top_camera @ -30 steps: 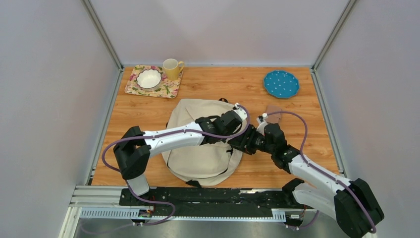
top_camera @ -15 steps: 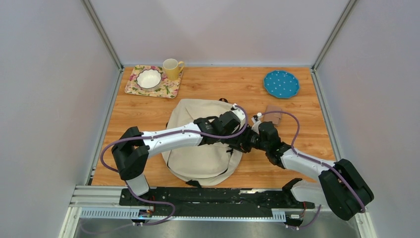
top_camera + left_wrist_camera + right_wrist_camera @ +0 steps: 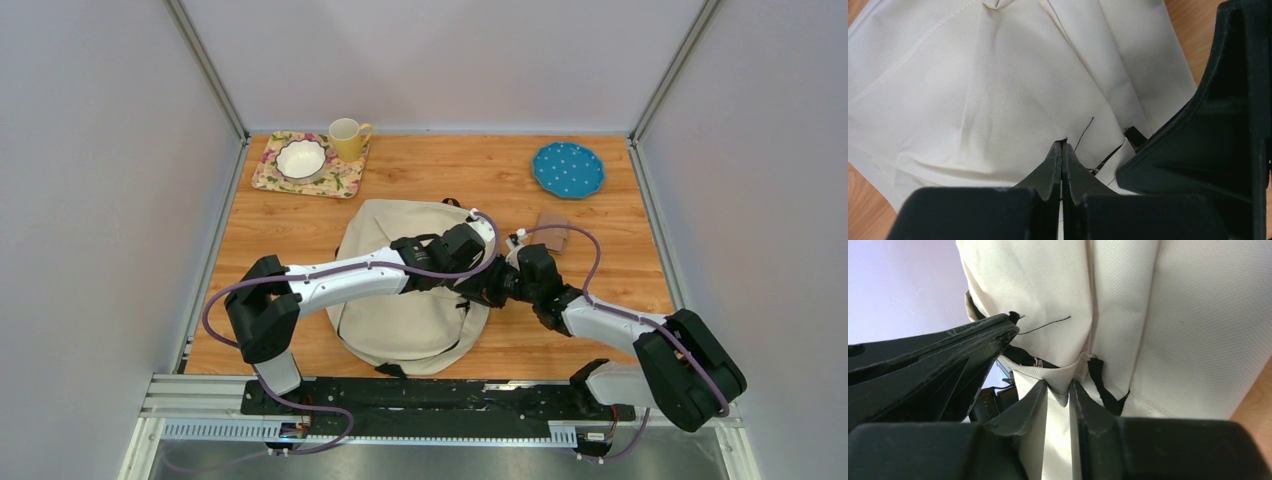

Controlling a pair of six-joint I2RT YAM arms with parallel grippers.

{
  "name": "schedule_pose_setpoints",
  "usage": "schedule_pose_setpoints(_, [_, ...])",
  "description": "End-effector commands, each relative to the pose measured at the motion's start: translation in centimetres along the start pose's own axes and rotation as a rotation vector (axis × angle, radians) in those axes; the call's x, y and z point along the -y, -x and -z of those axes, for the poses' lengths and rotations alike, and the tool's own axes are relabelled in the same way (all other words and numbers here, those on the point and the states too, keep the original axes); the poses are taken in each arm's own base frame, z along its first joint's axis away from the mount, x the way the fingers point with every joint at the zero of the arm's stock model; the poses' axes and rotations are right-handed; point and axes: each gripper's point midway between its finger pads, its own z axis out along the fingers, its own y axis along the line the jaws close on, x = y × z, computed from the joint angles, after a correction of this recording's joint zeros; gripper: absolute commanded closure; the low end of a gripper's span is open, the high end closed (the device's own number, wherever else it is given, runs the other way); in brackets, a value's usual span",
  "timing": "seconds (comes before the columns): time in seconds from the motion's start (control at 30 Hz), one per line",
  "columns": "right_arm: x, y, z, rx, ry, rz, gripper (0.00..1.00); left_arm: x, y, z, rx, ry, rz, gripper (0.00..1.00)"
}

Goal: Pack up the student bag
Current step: Unzip the student bag at the center of the board.

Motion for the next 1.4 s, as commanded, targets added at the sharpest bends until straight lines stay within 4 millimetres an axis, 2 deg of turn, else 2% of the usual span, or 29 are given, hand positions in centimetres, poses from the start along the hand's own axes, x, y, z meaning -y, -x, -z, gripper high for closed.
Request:
schedule_pose_setpoints(0.0, [-2.0,1.2,-0.5,0.037,0.047,0.016,0.86,-0.6,1.7,1.7,0.075,-0.008,0.063,1.00])
schedule_pose_setpoints(0.1, [-1.2,1.2,-0.5,0.046,0.022,0.010,1.00,-0.9,1.4,1.9,0.080,0.000,0.065,1.00])
schedule_pose_setpoints(0.27, [1.0,1.2,0.1,0.074,-0.074,0.008,1.00,-2.7,0.5,2.6,0.090,0.056,0.059,1.00])
schedule_pose_setpoints(0.33, [1.8,1.2,0.4,0.087,-0.104,0.014,1.00,-3.5,-0.4,2.6,0.085,0.072,0.061,1.00])
schedule_pose_setpoints(0.47, [3.1,1.3,0.7,0.105,-0.153,0.013,1.00,-6.6,-1.5,3.3,0.095,0.141,0.084,1.00])
schedule_pose_setpoints(0.53, [3.3,1.3,0.8,0.108,-0.160,0.009,1.00,-8.0,-2.1,3.5,0.088,0.178,0.082,1.00])
schedule_pose_setpoints(0.7, [3.3,1.4,0.9,0.110,-0.167,0.019,1.00,-12.2,-5.5,4.2,0.047,0.270,0.131,1.00])
schedule_pose_setpoints(0.87, [3.0,1.7,1.1,0.120,-0.169,0.029,1.00,-15.0,-8.8,5.0,0.027,0.302,0.214,1.00])
schedule_pose_setpoints(0.93, [2.7,1.7,1.1,0.119,-0.165,0.035,1.00,-15.8,-9.2,5.2,0.040,0.294,0.260,1.00])
schedule_pose_setpoints(1.07, [2.2,1.7,1.1,0.114,-0.153,0.043,1.00,-15.5,-10.3,4.6,0.042,0.233,0.323,1.00])
schedule_pose_setpoints(1.2, [1.4,1.7,1.1,0.101,-0.129,0.064,1.00,-13.8,-10.4,3.7,0.038,0.129,0.375,1.00])
schedule_pose_setpoints(1.37, [0.4,1.6,1.5,0.095,-0.096,0.083,1.00,-13.2,-11.4,2.5,0.007,0.121,0.467,1.00])
